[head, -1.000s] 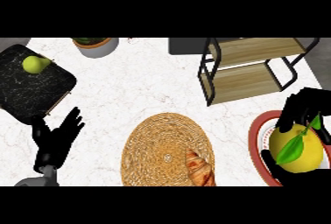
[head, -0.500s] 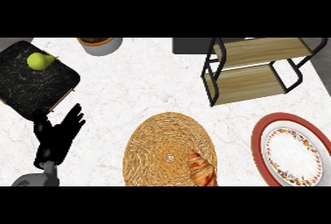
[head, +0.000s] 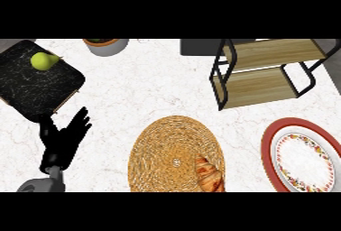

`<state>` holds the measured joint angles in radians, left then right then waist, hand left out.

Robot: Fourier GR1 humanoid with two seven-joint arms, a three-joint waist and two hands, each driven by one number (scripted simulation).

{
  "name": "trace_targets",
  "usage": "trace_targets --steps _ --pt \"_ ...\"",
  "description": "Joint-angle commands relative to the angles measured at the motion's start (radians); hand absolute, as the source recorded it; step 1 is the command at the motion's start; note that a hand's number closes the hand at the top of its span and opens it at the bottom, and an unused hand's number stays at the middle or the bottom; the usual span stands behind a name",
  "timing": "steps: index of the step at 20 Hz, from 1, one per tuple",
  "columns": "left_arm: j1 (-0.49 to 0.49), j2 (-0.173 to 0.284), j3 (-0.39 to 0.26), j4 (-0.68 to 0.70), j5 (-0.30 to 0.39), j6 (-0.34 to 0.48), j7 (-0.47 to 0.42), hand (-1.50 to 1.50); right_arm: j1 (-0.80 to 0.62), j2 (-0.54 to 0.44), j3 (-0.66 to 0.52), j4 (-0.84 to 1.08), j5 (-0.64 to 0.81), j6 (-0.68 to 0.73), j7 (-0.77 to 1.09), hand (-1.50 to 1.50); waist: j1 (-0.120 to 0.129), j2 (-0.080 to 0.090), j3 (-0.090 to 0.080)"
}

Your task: Pick the lemon from the placemat and place it in the tiered shelf

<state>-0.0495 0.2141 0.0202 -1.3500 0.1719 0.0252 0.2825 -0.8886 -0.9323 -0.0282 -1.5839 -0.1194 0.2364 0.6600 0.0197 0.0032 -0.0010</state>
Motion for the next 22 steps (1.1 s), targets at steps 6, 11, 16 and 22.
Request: trace_targets --steps 6,11,16,22 --pt "0.018 0.014 0.016 -0.008 0.003 -0.033 0.003 0.0 -0.109 0.095 0.079 0.265 0.171 0.09 -0.224 1.5 0.003 0.001 0.0" --pt "-0.011 -0.008 0.035 0.061 -0.01 -0.017 -0.043 0.0 -0.12 0.147 0.084 0.416 0.3 0.035 -0.365 1.5 -0.003 0.002 0.0" --pt "-0.039 -0.02 0.017 0.003 -0.024 0.008 0.036 0.0 -0.176 0.219 0.079 0.579 0.381 -0.02 -0.459 1.5 0.0 0.002 0.001" --pt "-0.051 -0.015 0.037 0.073 -0.019 -0.027 -0.011 0.0 -0.297 0.267 0.074 0.766 0.463 -0.046 -0.556 1.5 0.003 0.004 0.0"
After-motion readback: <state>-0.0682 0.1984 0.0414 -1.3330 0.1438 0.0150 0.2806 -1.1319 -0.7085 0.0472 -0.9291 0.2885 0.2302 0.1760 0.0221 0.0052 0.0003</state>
